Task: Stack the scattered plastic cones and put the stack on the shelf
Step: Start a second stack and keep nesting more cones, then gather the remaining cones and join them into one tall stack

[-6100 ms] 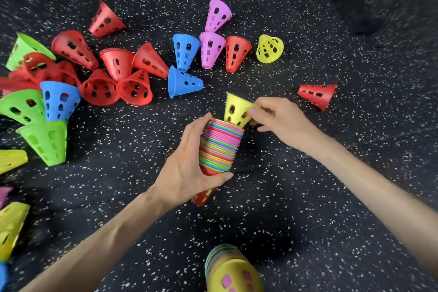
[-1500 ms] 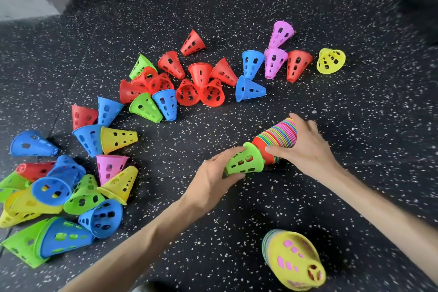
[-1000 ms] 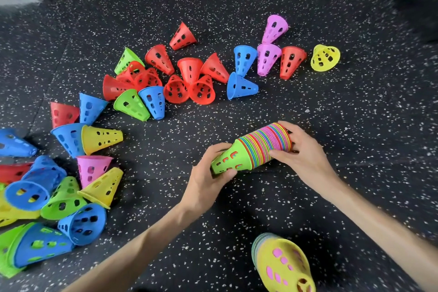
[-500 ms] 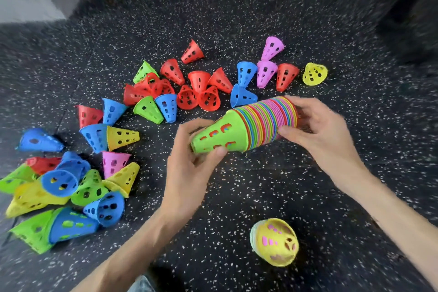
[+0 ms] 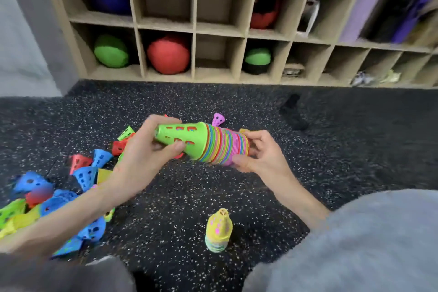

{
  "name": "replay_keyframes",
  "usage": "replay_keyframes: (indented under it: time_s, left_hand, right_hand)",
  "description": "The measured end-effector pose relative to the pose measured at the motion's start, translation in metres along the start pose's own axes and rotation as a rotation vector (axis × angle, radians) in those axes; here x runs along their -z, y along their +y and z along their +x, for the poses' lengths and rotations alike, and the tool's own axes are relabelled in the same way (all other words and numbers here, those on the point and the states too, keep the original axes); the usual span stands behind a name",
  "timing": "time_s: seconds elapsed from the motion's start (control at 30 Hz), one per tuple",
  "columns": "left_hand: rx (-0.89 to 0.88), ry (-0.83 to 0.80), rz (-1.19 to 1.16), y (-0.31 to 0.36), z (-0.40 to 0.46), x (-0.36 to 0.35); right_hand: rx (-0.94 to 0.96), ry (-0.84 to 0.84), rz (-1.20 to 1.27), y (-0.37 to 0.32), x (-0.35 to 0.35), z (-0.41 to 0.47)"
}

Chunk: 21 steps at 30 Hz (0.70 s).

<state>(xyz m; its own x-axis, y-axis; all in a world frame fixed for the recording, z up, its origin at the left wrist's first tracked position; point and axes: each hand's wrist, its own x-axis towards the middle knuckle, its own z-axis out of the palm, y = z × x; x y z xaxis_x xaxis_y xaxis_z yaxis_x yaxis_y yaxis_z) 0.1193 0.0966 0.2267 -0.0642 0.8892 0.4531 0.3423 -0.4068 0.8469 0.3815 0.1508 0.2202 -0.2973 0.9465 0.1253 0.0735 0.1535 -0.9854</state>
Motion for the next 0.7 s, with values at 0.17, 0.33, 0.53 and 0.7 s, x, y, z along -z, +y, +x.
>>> replay_keyframes:
  time_s: [0.17,0.33,0.53,0.7]
  left_hand:
    - [0.034,-0.049,0.003,0.022,-0.013,0.005]
    - [0.075,-0.063,-0.039,0.013,-0.032,-0.005]
    - [0.215,0.025,-0.162,-0.013,-0.058,-0.022]
    - [0.29,0.115,-0.201,-0.034,-0.07,-0.038]
  right_hand:
    - [-0.059,0.03,0.088,0.003,-0.002,-0.031]
    - [-0.135,-0.027,0.133,0.032,0.0,-0.047]
    - [-0.185,-0.039,0.134,0.074,-0.01,-0.055]
    - [-0.174,-0.058,0.009,0.112,-0.022,-0.06]
